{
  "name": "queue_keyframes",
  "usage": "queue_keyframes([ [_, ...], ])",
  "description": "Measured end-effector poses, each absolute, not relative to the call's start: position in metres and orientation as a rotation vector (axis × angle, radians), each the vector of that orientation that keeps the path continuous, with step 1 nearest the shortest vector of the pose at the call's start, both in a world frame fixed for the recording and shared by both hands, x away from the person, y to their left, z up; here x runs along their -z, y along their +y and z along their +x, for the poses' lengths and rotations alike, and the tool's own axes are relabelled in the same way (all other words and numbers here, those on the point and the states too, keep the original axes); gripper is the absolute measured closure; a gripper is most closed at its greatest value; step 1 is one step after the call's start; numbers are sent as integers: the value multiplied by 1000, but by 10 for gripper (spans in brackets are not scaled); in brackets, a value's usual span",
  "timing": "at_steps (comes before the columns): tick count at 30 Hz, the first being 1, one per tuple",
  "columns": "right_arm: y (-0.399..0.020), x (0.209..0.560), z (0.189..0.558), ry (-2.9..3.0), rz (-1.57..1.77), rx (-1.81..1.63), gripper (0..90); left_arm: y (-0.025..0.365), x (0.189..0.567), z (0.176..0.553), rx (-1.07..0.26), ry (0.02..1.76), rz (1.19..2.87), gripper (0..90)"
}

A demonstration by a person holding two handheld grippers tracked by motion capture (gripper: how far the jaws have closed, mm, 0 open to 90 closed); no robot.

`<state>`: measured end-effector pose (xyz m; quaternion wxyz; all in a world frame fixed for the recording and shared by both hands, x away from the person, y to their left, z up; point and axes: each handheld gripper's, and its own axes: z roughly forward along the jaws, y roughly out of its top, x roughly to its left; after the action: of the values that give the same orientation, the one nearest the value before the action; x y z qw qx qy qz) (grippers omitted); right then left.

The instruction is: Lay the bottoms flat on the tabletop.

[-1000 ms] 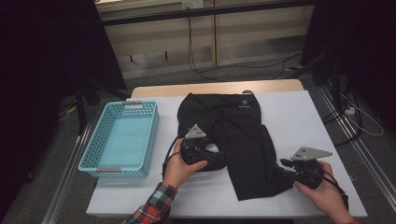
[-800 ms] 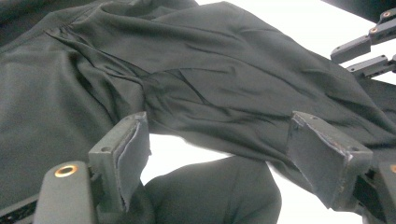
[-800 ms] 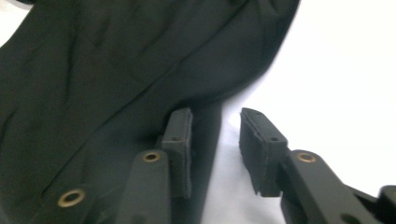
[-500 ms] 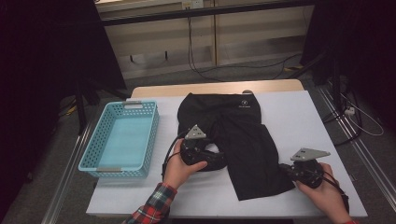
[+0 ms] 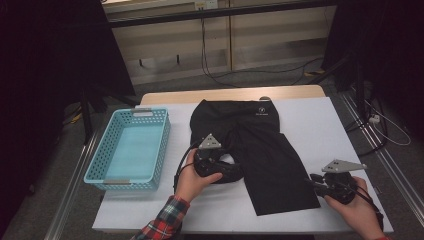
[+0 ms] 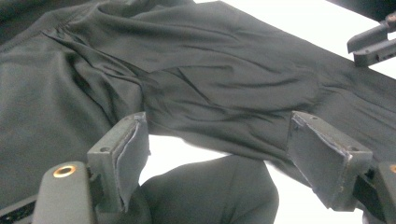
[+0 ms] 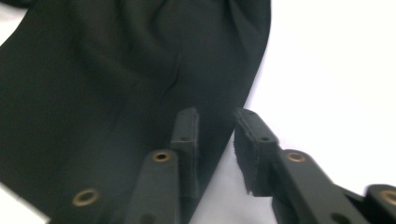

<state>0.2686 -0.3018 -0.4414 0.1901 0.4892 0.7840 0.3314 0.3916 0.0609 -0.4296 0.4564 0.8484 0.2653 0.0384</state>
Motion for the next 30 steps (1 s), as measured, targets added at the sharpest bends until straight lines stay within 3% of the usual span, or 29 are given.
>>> queue_keyframes([
  [7,-298,443,299,2133,1418,-964,617,60,431,392,-91,655,2096,216],
  [14,-298,449,328,2053,1510,-938,595,61,430,391,-89,658,2095,216],
  [17,-298,454,333,2081,1527,-910,634,62,430,392,-92,659,2092,216],
  [18,-298,454,333,2082,1522,-909,692,62,431,392,-90,661,2094,216],
  [19,-298,453,333,2101,1514,-911,814,62,431,392,-91,663,2094,216],
  [21,-300,453,332,2126,1523,-941,895,62,431,392,-91,663,2095,216],
  [30,-313,448,308,2184,1518,-962,900,66,426,391,-101,654,2084,218],
])
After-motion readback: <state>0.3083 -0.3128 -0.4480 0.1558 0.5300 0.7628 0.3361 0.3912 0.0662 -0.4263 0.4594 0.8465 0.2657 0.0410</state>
